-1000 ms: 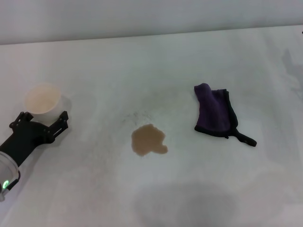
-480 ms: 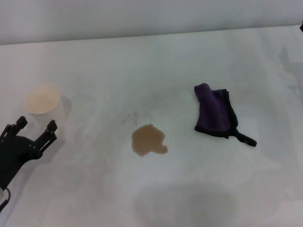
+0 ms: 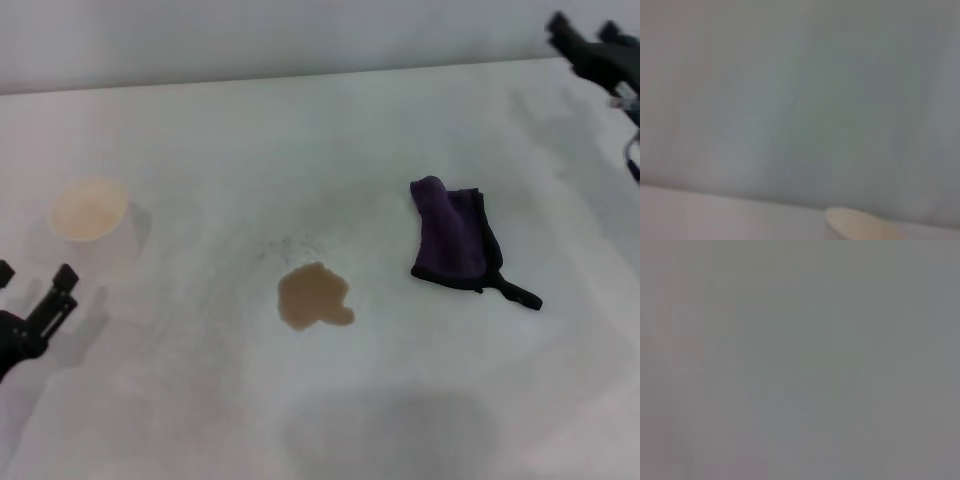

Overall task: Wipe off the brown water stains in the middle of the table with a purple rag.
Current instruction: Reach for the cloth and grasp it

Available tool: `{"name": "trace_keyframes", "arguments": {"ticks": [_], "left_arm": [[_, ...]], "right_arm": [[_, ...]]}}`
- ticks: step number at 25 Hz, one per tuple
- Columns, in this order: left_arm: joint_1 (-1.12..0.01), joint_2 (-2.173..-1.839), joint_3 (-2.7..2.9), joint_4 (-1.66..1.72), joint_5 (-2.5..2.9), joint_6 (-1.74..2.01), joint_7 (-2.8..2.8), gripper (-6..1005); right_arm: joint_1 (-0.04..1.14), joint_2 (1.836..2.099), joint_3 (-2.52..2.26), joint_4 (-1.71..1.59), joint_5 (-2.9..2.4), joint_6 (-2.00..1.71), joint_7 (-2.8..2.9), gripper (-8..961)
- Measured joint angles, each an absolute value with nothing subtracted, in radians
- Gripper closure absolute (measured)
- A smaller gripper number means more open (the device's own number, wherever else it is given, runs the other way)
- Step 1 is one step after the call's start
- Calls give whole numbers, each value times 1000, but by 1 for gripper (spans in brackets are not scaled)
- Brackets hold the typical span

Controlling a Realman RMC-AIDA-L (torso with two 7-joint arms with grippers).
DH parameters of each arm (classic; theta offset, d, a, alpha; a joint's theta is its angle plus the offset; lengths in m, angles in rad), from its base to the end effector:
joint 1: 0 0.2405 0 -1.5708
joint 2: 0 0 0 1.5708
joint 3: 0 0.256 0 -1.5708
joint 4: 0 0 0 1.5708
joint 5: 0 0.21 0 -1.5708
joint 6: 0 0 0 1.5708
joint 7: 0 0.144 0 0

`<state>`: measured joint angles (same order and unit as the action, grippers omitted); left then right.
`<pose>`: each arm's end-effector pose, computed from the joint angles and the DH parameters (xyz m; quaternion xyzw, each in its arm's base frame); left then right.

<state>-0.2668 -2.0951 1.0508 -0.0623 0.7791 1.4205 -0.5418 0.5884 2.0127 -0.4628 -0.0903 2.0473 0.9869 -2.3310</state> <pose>-0.3580 0.2274 -0.0444 -0.7401 -0.3355 -0.3538 0.4631 0.3412 0.3860 0.0323 -0.6599 0.3872 0.3638 0.5313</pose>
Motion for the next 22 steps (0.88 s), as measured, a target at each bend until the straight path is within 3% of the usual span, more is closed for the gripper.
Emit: {"name": "trace_keyframes", "arguments": {"ticks": [5, 10, 15, 22], "left_arm": [[-269, -2094, 1051, -58, 680, 1446, -540, 116], [-277, -2090, 1051, -47, 655, 1441, -499, 122], [-283, -2091, 1049, -53, 557, 1424, -398, 121], [-283, -2084, 1049, -47, 427, 1420, -365, 120]], "right_arm": [[622, 2011, -810, -252, 1964, 920, -2088, 129], [632, 1991, -1254, -585, 1668, 720, -1652, 129], [636, 2011, -1356, -833, 1250, 756, -1249, 130], [656, 2020, -1548, -1145, 677, 981, -592, 132]]}}
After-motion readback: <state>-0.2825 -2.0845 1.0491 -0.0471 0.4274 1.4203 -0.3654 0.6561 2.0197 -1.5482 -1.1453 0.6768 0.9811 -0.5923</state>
